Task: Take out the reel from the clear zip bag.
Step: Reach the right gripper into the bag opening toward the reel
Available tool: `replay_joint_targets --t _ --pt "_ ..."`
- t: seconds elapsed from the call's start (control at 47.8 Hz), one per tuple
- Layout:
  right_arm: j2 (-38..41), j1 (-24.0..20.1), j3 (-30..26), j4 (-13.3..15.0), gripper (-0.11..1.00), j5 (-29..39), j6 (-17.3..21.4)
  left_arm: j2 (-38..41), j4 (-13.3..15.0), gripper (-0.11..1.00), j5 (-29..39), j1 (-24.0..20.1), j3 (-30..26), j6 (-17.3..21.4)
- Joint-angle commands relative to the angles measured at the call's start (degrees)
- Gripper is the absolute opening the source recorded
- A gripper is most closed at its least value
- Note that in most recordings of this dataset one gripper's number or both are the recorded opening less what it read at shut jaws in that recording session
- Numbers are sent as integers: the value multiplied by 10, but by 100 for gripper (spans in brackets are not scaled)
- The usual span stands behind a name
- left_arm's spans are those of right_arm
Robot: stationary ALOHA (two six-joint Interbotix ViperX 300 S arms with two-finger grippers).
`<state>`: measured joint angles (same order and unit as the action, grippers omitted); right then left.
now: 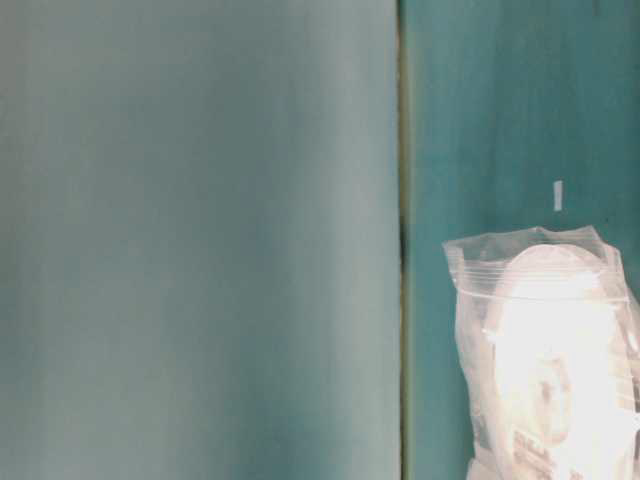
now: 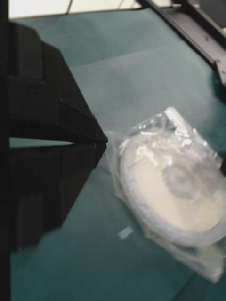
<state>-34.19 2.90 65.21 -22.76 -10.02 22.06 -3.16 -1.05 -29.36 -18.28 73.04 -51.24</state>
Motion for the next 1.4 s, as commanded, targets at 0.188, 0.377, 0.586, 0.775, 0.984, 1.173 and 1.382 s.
replay_joint_targets --t 0.188,0.377,0.586,0.775,0.984,1.173,1.382 --pt "74 7 -24 -41 75 -4 84 3 0 -8 1 -2 -4 -1" --pt "151 10 -58 -44 88 -11 108 3 0 -8 2 -2 -4 -2" --pt "241 10 -114 -44 84 -24 109 1 0 -8 15 -2 -4 -3" --pt "309 12 -157 -44 83 -28 111 1 0 -8 15 -2 -4 -3" --pt "366 16 -191 -44 83 -28 111 1 0 -8 15 -2 -3 -3" --pt "396 21 -224 -45 83 -26 110 1 0 -8 15 -2 -2 -3" --pt "421 25 -248 -44 83 -24 112 1 0 -8 15 -2 -2 -3"
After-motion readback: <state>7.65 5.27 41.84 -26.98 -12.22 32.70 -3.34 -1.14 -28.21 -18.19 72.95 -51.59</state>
